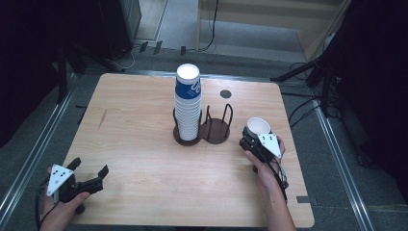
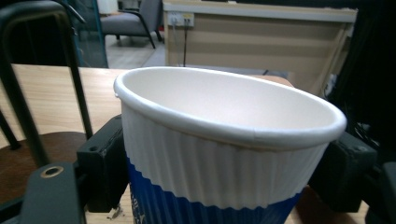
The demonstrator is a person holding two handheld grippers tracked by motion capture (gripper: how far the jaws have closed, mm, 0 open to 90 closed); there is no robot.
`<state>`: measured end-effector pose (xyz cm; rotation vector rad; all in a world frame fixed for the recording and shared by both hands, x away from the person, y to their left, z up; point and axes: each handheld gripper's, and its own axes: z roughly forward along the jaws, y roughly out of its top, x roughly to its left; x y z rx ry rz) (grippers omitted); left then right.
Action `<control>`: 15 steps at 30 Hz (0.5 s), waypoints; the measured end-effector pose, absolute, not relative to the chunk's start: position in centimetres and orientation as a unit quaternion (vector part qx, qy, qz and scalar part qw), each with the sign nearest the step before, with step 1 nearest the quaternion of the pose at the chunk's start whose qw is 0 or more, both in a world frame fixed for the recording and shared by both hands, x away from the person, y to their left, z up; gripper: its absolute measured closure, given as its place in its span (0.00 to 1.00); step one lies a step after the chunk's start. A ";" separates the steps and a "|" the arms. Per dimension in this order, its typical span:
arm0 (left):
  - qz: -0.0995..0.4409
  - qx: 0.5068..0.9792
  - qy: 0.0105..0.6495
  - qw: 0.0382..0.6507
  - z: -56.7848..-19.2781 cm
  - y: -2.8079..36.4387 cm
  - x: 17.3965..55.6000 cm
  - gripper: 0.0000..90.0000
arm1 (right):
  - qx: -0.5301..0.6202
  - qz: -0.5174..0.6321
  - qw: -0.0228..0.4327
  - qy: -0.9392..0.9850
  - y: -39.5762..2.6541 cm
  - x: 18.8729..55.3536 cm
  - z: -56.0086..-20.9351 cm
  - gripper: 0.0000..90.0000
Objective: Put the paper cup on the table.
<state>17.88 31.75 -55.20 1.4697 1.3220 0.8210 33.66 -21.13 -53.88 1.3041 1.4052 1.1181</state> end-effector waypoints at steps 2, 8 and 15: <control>0.337 0.603 0.541 0.480 -55.2 31.7 17.9 0.00 | 0.529 0.452 0.442 0.565 -21.2 33.8 -53.9 0.20; 0.336 0.601 0.542 0.481 -55.2 31.7 17.9 0.00 | 0.533 0.448 0.433 0.572 -21.3 34.0 -54.1 0.20; 0.336 0.601 0.543 0.480 -55.2 31.7 17.9 0.00 | 0.535 0.445 0.425 0.579 -21.4 34.2 -54.2 0.19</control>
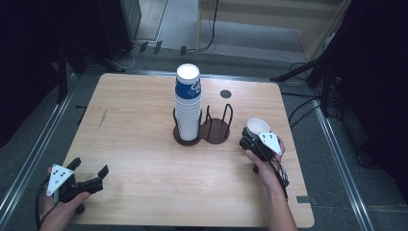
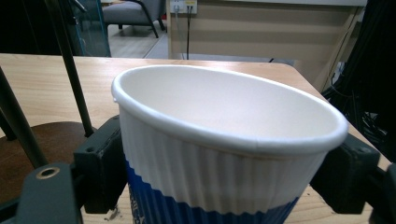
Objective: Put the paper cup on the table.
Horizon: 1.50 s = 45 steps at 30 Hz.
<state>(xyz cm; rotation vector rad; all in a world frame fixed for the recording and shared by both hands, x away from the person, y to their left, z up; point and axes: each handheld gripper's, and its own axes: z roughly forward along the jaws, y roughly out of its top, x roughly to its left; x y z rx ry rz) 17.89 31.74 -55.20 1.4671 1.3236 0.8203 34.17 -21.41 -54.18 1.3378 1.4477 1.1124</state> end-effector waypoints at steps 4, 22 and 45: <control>0.337 0.602 0.542 0.480 -55.2 31.7 17.9 0.00 | 0.537 0.445 0.421 0.580 -21.5 34.2 -54.2 0.18; 0.337 0.603 0.542 0.479 -55.2 31.7 17.9 0.00 | 0.534 0.440 0.413 0.592 -21.5 34.1 -54.4 0.18; 0.337 0.601 0.543 0.480 -55.2 31.7 17.9 0.00 | 0.502 0.476 0.383 0.612 -22.1 32.6 -52.4 0.00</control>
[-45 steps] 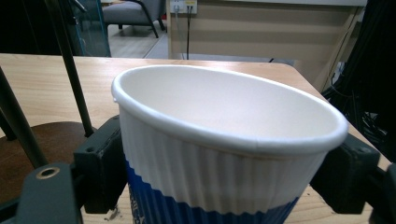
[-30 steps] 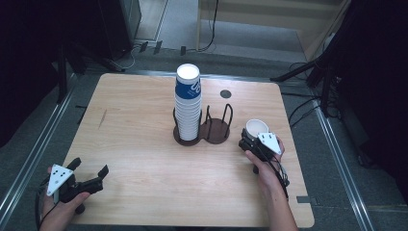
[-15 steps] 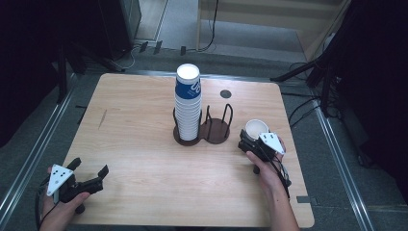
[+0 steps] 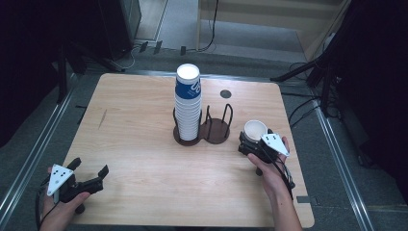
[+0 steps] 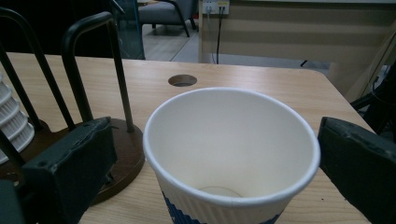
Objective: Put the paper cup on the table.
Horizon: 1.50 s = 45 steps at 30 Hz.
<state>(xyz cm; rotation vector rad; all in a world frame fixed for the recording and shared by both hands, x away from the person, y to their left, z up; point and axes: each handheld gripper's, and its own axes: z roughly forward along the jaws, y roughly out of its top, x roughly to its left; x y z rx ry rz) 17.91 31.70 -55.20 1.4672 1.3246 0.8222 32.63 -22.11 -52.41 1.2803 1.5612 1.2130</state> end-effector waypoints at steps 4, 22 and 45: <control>0.338 0.602 0.542 0.479 -55.2 31.7 17.9 0.00 | 0.498 0.480 0.386 0.610 -22.2 32.3 -52.0 0.00; 0.338 0.602 0.543 0.478 -55.2 31.7 17.9 0.00 | 0.483 0.496 0.390 0.607 -22.7 30.4 -50.4 0.00; 0.338 0.602 0.543 0.478 -55.2 31.7 17.9 0.00 | 0.469 0.493 0.402 0.613 -23.9 27.7 -49.9 0.00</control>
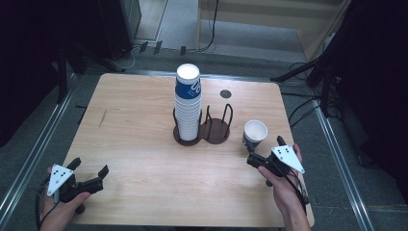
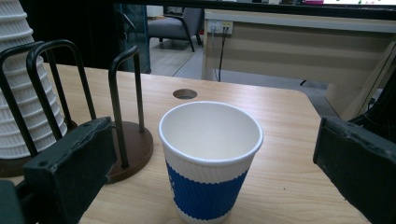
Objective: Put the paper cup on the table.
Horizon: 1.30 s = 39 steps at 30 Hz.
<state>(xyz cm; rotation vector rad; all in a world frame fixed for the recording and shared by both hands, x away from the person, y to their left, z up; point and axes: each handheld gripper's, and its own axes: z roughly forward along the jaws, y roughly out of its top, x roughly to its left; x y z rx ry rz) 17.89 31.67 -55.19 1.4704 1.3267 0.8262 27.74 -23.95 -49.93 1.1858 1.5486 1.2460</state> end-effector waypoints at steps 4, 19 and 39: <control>0.339 0.602 0.544 0.477 -55.2 31.7 17.9 0.00 | 0.470 0.492 0.402 0.613 -24.3 27.2 -50.1 0.00; 0.339 0.603 0.543 0.476 -55.2 31.6 17.9 0.00 | 0.474 0.488 0.399 0.615 -25.9 25.1 -51.1 0.00; 0.338 0.602 0.545 0.476 -55.2 31.7 17.9 0.00 | 0.496 0.463 0.400 0.617 -29.0 22.7 -53.7 0.00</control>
